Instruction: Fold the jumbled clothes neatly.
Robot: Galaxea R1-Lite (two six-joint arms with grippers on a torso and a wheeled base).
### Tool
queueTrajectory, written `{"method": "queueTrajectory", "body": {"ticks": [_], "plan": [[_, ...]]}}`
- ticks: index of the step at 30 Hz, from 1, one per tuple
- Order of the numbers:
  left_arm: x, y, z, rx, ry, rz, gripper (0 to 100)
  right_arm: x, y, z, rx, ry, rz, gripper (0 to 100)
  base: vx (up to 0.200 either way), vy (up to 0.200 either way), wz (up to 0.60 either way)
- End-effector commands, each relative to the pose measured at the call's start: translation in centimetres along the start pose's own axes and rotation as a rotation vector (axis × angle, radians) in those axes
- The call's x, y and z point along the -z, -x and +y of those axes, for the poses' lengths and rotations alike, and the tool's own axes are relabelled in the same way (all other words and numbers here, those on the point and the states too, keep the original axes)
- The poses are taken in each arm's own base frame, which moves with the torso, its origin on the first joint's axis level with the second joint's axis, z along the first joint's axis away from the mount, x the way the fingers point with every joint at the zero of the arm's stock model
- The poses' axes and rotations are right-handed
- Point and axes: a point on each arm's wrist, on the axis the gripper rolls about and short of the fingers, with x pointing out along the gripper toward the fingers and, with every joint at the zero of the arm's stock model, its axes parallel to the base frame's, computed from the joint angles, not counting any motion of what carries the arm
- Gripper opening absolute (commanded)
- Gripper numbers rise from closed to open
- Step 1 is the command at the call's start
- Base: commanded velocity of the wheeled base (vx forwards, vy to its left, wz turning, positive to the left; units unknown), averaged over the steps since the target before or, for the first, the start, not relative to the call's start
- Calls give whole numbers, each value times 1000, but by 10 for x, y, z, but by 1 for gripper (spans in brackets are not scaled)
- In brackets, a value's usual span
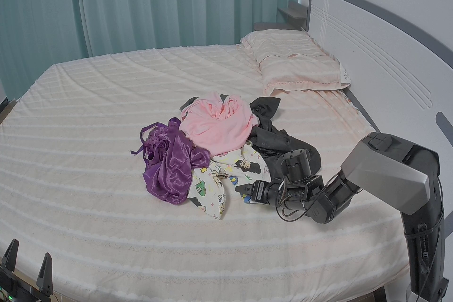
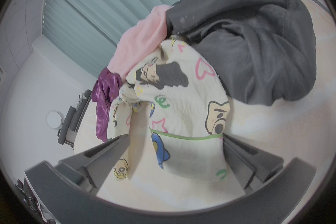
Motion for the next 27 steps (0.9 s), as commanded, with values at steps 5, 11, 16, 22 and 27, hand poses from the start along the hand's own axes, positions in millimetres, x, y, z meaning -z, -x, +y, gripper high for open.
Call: {"method": "queueTrajectory", "body": {"ticks": [5, 11, 16, 22, 27], "plan": [[5, 0, 0, -1, 1, 0, 100, 5, -3, 7, 19, 60, 38, 0, 0, 0, 0], [5, 0, 0, -1, 1, 0, 100, 0, 5, 6, 27, 56, 23, 0, 0, 0, 0], [5, 0, 0, -1, 1, 0, 100, -8, 36, 12, 13, 30, 13, 0, 0, 0, 0], [5, 0, 0, -1, 1, 0, 100, -14, 107, 23, -61, -80, 18, 0, 0, 0, 0], [5, 0, 0, -1, 1, 0, 100, 7, 169, 18, -159, -139, 40, 0, 0, 0, 0]]}}
